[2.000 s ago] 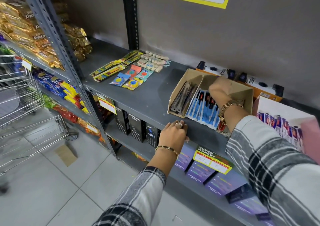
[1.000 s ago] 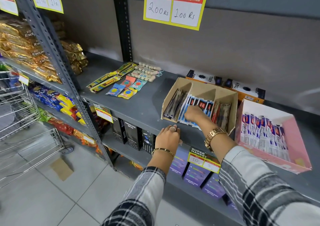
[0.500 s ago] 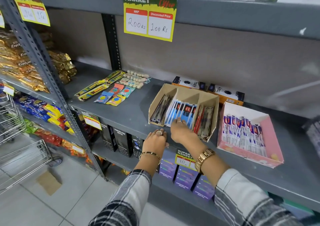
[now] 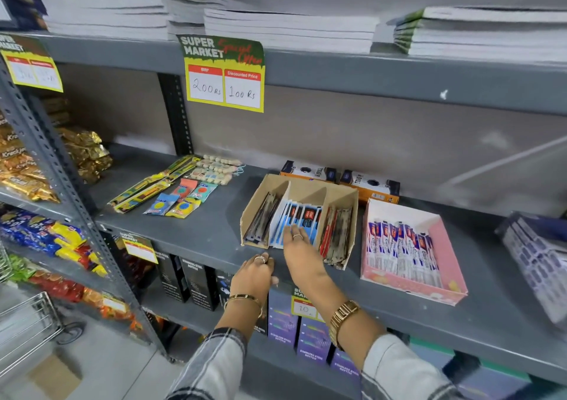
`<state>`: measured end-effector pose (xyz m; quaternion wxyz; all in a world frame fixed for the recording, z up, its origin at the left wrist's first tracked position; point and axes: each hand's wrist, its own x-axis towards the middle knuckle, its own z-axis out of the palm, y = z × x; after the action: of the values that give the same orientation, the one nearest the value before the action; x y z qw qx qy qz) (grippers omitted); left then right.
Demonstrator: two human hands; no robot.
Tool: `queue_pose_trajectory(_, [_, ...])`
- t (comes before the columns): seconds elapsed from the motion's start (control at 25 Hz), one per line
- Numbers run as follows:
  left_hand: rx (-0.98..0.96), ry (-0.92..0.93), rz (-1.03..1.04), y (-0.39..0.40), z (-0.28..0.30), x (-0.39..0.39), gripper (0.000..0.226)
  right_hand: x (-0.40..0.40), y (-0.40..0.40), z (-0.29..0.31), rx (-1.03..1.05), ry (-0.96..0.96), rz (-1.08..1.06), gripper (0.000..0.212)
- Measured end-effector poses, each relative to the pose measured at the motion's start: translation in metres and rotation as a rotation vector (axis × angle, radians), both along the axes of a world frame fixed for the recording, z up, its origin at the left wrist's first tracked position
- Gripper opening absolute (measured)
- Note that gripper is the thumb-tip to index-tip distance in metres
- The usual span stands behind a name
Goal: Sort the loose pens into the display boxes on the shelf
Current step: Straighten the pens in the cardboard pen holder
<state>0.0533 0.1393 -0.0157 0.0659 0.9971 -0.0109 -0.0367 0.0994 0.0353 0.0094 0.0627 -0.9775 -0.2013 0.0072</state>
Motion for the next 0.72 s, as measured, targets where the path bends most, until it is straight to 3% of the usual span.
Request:
queue_pose_trajectory(0.16, [-0.007,0.016,0.036,-0.005,0.004,-0.002,0.040,-0.018,-0.031,0.013,0.145,-0.269,0.032,0.071])
queue_pose_trajectory(0.32, [0.041,0.006,0.073,-0.021,0.003,-0.010,0.048,-0.024,-0.086,0.029,0.388,-0.401,-0.166,0.044])
queue_pose_trajectory(0.44, [0.061,-0.023,-0.037,-0.048,-0.002,-0.019,0.058,-0.018,-0.127,0.031,0.434,-0.225,-0.356,0.046])
queue_pose_trajectory(0.52, [0.074,-0.016,-0.117,-0.071,-0.004,-0.021,0.058,-0.012,-0.145,0.029,0.292,-0.097,-0.447,0.049])
queue_pose_trajectory(0.72, [0.088,-0.006,-0.199,-0.105,-0.005,-0.018,0.049,0.000,-0.164,0.022,0.258,0.165,-0.603,0.025])
